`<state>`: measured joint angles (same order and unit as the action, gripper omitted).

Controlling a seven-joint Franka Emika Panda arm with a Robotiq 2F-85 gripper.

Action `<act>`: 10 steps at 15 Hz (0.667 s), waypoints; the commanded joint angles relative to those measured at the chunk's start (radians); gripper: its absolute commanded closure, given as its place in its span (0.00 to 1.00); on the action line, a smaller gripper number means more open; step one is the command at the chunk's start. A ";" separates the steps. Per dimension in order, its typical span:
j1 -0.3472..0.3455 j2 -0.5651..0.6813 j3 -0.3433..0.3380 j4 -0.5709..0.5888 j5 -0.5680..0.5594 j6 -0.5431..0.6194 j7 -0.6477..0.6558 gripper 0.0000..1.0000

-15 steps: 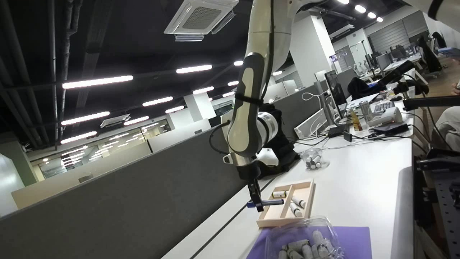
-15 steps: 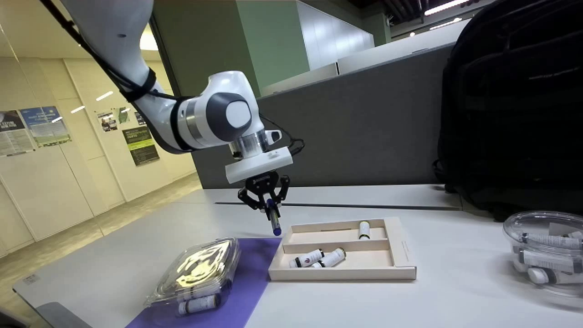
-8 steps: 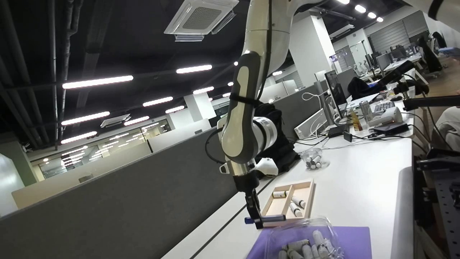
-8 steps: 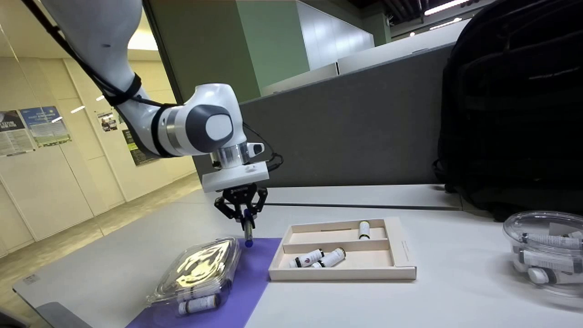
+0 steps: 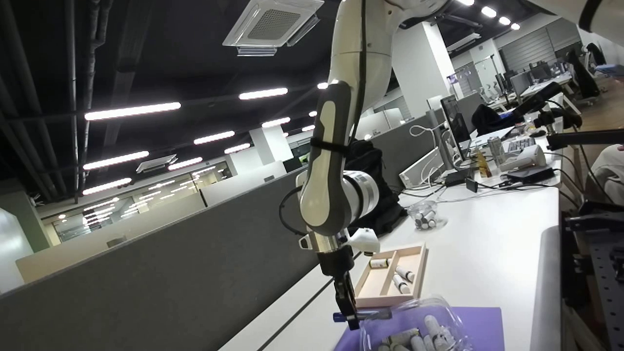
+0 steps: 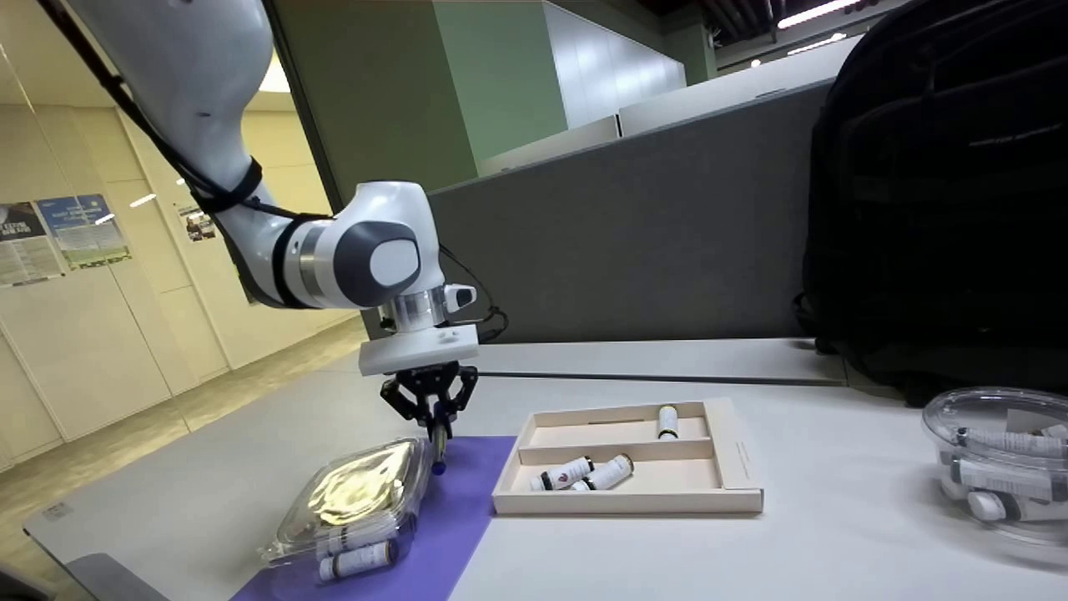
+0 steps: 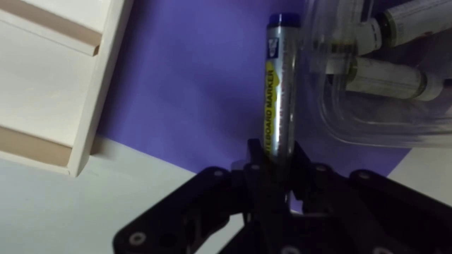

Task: Put the marker on the purple mat

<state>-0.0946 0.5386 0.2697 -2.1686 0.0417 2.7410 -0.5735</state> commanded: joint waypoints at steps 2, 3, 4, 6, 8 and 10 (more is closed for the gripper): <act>-0.012 0.014 0.005 0.007 0.008 0.003 0.028 0.95; -0.013 0.015 0.005 0.007 0.007 0.001 0.029 0.54; -0.015 0.014 0.005 0.007 0.009 -0.001 0.031 0.53; -0.022 0.009 0.007 0.005 0.014 -0.001 0.032 0.41; -0.037 -0.001 0.015 0.002 0.030 -0.001 0.027 0.27; -0.051 -0.020 0.028 -0.004 0.049 0.002 0.020 0.13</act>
<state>-0.1160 0.5525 0.2714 -2.1634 0.0649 2.7442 -0.5684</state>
